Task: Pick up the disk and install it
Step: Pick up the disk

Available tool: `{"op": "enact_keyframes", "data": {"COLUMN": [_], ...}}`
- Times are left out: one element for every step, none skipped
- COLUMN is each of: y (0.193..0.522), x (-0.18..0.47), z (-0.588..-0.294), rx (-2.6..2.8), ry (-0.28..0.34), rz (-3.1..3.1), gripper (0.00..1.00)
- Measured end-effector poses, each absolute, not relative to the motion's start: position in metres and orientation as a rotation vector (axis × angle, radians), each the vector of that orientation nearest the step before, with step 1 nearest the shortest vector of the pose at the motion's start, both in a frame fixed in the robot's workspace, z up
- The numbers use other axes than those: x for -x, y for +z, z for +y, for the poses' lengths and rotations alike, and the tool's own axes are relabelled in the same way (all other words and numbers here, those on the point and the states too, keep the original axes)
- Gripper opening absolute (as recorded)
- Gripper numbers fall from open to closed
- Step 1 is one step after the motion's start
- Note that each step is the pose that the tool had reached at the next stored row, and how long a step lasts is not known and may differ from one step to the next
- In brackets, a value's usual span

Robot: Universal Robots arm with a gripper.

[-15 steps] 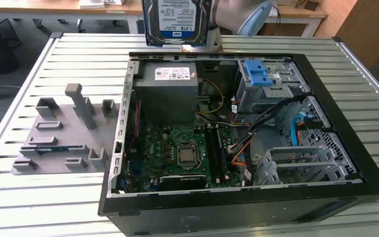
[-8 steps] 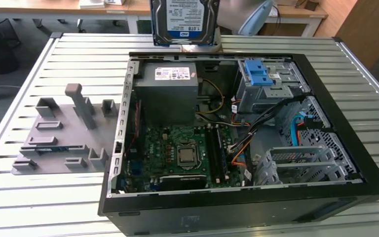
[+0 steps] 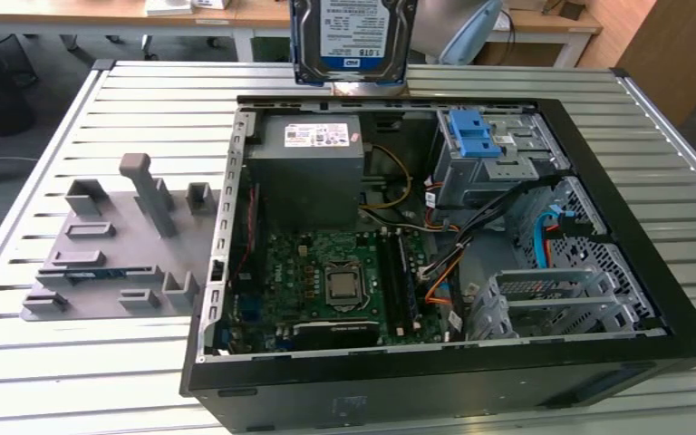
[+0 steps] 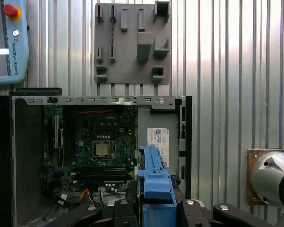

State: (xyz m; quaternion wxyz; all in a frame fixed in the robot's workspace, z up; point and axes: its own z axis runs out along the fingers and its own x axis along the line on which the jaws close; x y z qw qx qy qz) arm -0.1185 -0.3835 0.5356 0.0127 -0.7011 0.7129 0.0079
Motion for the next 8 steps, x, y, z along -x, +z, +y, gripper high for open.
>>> {"op": "enact_keyframes", "data": {"y": [0.536,0.536,0.536,0.536,0.536,0.536,0.536,0.536], "x": [0.117,0.115,0.114,0.112,0.111,0.109,0.108,0.106], "z": [-0.384,-0.384,-0.384,-0.384,-0.384,-0.384,-0.384,-0.384], "rx": [2.185,2.185,2.185,2.185,2.185,2.185,2.185,2.185], "ry": [0.025,0.025,0.025,0.025,0.025,0.025,0.025,0.025], "rz": [2.222,2.222,2.222,2.222,2.222,2.222,2.222,2.222], "gripper": [0.37,0.37,0.37,0.37,0.37,0.37,0.37,0.37]}}
